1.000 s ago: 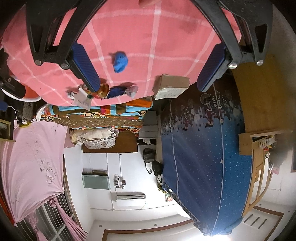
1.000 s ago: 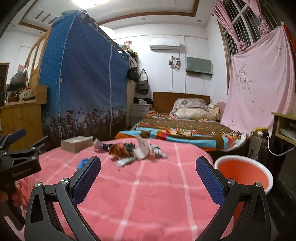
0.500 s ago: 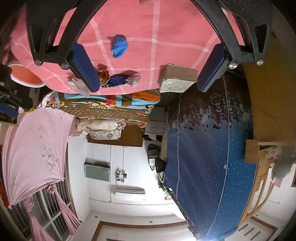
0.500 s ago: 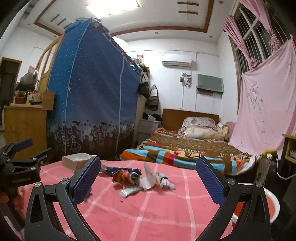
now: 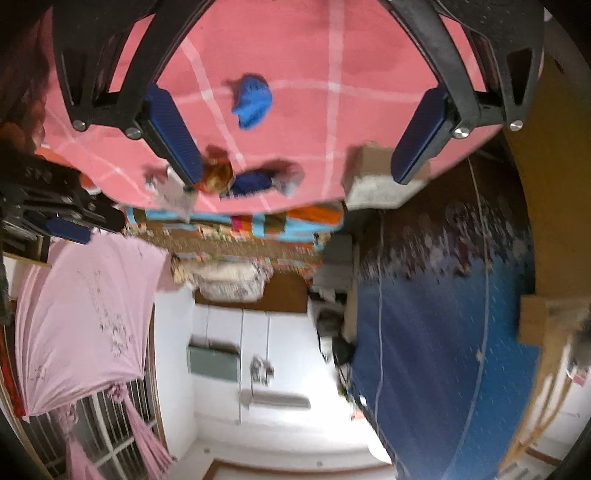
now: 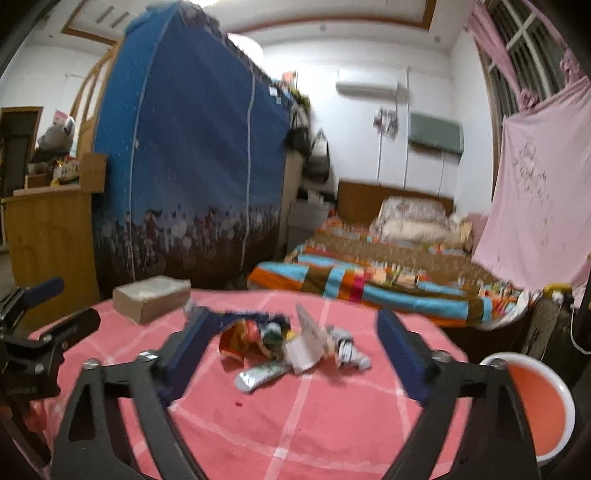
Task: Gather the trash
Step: 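Move the left tool to the blue crumpled cloth and close on it, then lift the blue cloth with the left tool while the right tool grasps a white tube, then carry both items over the orange bucket and open both tools to drop them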
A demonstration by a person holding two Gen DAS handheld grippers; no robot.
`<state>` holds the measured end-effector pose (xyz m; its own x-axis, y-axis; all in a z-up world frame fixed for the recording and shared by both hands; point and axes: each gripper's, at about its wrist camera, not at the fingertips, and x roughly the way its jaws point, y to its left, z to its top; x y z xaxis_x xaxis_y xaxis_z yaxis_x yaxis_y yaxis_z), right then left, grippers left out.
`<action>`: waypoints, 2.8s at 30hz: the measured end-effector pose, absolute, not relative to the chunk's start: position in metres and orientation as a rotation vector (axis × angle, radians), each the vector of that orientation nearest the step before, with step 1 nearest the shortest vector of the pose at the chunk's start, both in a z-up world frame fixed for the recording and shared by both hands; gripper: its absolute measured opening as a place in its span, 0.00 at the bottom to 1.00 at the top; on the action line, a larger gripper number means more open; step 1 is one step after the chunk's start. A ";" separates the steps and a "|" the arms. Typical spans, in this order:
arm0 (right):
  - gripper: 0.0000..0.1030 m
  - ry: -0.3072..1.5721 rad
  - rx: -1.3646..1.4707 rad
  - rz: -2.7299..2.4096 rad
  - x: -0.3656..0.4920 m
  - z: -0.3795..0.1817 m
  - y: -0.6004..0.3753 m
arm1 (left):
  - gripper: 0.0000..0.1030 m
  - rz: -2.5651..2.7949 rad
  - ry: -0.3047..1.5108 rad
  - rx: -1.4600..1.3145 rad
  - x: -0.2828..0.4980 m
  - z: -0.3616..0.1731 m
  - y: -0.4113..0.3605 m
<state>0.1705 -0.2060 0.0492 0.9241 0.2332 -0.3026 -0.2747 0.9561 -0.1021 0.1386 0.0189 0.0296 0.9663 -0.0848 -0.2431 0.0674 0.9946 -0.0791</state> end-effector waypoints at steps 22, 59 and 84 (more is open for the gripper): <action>0.45 0.863 -0.050 0.321 0.263 -0.003 -0.176 | 0.07 -0.239 0.660 -0.188 0.199 -0.006 0.009; 0.39 0.880 -0.151 0.329 0.198 0.000 -0.205 | 0.07 -0.309 0.719 -0.140 0.187 -0.009 -0.025; 0.18 0.398 0.021 0.339 0.117 0.034 -0.265 | 0.07 -0.381 0.472 -0.138 0.155 0.028 -0.082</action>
<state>0.1173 -0.2655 0.0335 0.8666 0.3276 -0.3765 -0.3195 0.9437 0.0856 0.1546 -0.0824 0.0281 0.8222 -0.3881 -0.4164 0.3252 0.9207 -0.2159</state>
